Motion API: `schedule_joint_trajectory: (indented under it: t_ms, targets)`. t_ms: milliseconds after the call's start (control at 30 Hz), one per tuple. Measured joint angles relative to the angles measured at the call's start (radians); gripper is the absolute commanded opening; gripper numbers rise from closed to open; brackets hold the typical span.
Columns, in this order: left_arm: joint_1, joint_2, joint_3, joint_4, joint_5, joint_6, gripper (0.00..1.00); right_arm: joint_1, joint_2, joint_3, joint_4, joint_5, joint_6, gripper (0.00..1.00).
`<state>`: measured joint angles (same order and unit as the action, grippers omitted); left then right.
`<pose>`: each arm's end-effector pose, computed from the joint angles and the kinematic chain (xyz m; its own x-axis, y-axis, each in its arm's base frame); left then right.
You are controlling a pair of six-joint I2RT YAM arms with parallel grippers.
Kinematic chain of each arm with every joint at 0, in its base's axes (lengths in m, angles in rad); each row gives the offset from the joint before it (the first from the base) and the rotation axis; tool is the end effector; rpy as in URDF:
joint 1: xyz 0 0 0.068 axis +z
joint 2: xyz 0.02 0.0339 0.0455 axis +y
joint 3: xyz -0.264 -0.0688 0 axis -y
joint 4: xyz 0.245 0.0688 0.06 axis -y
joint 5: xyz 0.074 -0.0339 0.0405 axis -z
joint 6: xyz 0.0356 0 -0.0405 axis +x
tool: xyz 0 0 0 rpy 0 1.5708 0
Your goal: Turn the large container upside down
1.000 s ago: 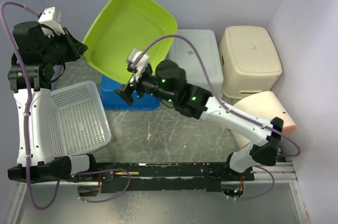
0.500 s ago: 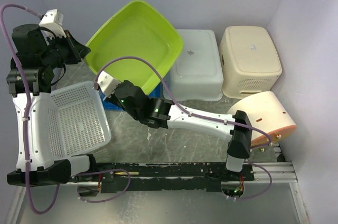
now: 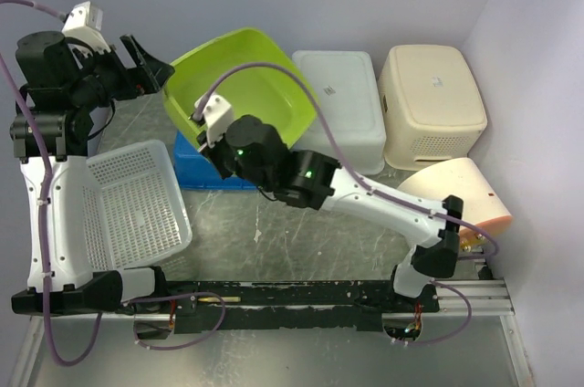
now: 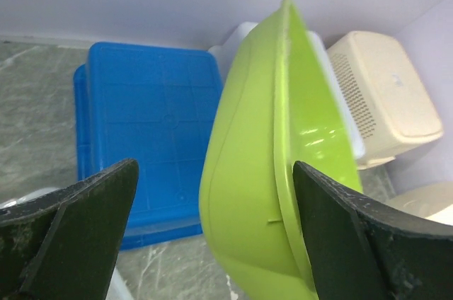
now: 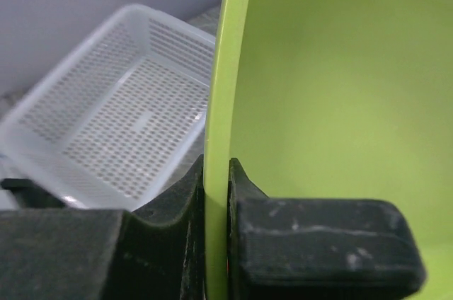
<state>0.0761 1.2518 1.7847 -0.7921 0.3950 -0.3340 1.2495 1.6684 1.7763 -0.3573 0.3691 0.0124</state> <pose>0.2214 0.0031 0.5129 -0.3400 -0.3294 -0.8808 0.2003 0.8898 -0.4101 0.1343 0.3629 0.4358 -0.0875 -0.2264 -0.9701 -0.7735 0.6291 -0.0770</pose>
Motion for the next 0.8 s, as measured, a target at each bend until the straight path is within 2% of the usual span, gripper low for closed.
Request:
schedule_joint_trajectory:
  t_ms: [133, 233, 433, 633, 800]
  targets:
    - [-0.017, 0.020, 0.064, 0.020, 0.017, -0.047, 0.99, -0.035, -0.050, 0.051, -0.074, -0.121, 0.140, 0.00]
    - [-0.013, 0.037, 0.108, 0.047, -0.020, -0.072, 0.99, -0.092, -0.106, 0.048, -0.092, -0.208, 0.274, 0.00]
    - [-0.006, 0.082, 0.153, 0.063, -0.141, -0.108, 0.99, -0.292, -0.323, -0.106, -0.032, -0.342, 0.568, 0.00]
    - [-0.006, 0.119, 0.158, 0.068, -0.193, -0.121, 0.99, -0.300, -0.450, -0.245, 0.065, -0.442, 0.760, 0.00]
    - [-0.005, 0.114, 0.088, 0.096, -0.194, -0.132, 0.99, -0.294, -0.518, -0.398, 0.175, -0.497, 0.917, 0.00]
